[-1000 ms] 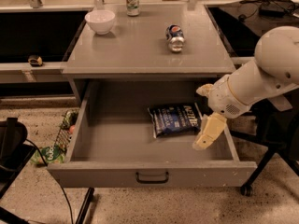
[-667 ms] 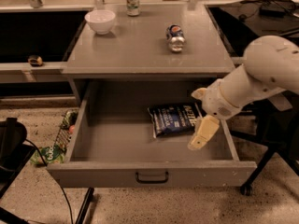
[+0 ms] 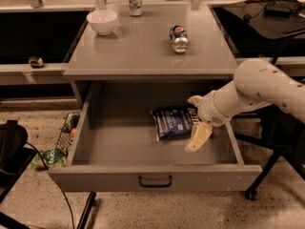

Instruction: Pick blue chip bag from top drawer and place on counter

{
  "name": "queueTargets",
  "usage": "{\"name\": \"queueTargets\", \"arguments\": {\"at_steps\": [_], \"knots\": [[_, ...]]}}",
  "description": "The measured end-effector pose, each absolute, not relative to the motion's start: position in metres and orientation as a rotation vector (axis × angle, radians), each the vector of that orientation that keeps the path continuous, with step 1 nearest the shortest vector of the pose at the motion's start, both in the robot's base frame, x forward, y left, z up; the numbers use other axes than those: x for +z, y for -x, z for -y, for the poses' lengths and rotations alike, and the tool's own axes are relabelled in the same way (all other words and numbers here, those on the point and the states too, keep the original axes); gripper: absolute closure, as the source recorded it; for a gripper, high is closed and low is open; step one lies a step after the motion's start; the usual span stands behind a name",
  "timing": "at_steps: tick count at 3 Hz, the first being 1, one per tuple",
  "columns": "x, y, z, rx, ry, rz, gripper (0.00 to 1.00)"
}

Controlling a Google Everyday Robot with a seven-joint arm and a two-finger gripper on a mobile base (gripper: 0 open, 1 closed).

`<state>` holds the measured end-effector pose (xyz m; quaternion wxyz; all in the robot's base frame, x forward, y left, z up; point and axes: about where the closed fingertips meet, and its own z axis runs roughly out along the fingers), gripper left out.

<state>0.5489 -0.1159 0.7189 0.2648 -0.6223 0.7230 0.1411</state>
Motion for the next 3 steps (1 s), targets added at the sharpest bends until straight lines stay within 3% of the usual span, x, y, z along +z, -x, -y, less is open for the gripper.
{"name": "queueTargets", "arguments": {"at_steps": [3], "knots": [[0.650,-0.601,0.099,0.452,1.611,-1.887,0.00]]}}
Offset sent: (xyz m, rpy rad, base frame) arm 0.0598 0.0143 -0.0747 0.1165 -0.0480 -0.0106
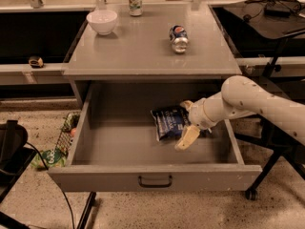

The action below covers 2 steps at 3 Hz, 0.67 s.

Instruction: Pick blue chip bag from top drawer and place on counter

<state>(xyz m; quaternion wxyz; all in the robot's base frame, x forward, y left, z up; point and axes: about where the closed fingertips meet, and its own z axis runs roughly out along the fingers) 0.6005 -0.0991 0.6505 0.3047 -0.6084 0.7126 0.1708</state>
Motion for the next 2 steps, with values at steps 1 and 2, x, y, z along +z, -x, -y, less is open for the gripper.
{"name": "queueTargets", "arguments": {"at_steps": [1,2], "knots": [[0.6358,-0.6102,0.0913,0.491,1.601,-1.882,0.00],[0.6278,-0.6179,0.0887,0.507,1.590,-1.881,0.00]]}}
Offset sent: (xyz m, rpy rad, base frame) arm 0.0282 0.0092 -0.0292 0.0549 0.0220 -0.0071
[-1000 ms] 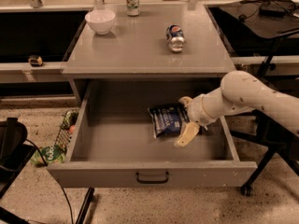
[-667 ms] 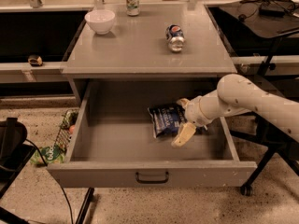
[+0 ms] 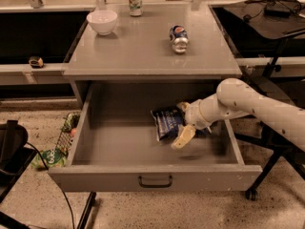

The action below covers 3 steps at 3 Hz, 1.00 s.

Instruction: Pick blue chip bag from top drawer and place on counter

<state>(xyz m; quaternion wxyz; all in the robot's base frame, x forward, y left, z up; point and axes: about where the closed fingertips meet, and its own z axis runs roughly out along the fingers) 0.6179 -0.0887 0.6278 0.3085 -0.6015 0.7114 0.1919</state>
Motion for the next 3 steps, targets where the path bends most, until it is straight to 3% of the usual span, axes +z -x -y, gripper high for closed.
{"name": "queueTargets", "arguments": {"at_steps": [1,3], "knots": [[0.625,-0.623,0.088,0.506,1.583,-1.877,0.18],[0.630,-0.612,0.084,0.537,1.602,-1.795,0.65]]}}
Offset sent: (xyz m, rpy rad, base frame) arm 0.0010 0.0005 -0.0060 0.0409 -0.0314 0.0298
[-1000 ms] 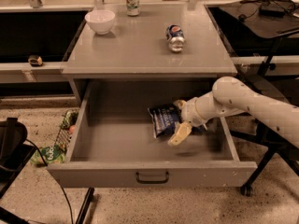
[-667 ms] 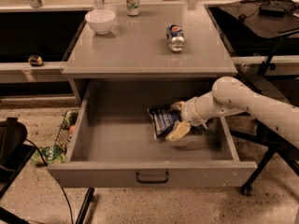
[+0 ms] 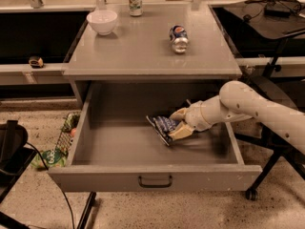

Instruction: Pick blue chip bag from top drawer and place on counter

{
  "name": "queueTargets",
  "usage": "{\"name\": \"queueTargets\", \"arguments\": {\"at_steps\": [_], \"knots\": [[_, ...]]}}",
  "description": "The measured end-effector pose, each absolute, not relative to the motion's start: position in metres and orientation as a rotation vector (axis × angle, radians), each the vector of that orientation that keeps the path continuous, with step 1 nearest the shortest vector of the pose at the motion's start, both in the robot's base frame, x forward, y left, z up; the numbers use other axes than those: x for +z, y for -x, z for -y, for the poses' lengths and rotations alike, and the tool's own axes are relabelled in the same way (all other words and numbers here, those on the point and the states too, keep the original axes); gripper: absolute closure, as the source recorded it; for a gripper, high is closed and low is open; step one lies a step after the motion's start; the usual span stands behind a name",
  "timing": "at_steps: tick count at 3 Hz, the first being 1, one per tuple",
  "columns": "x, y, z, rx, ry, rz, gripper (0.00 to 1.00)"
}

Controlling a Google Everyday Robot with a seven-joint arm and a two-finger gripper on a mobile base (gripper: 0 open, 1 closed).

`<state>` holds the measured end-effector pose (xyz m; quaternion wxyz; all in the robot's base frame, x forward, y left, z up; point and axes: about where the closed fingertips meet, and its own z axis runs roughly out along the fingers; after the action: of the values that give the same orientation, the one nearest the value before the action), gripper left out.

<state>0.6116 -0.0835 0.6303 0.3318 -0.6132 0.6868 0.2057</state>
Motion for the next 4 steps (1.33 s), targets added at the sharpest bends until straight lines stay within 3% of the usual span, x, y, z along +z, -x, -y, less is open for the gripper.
{"name": "queueTargets", "arguments": {"at_steps": [1,2,4], "knots": [[0.676,-0.589,0.083,0.527,1.593,-1.666,0.88],[0.737,-0.559,0.092,0.465,1.573,-1.530,1.00],[0.794,-0.526,0.102,0.334,1.590,-1.459,1.00]]}}
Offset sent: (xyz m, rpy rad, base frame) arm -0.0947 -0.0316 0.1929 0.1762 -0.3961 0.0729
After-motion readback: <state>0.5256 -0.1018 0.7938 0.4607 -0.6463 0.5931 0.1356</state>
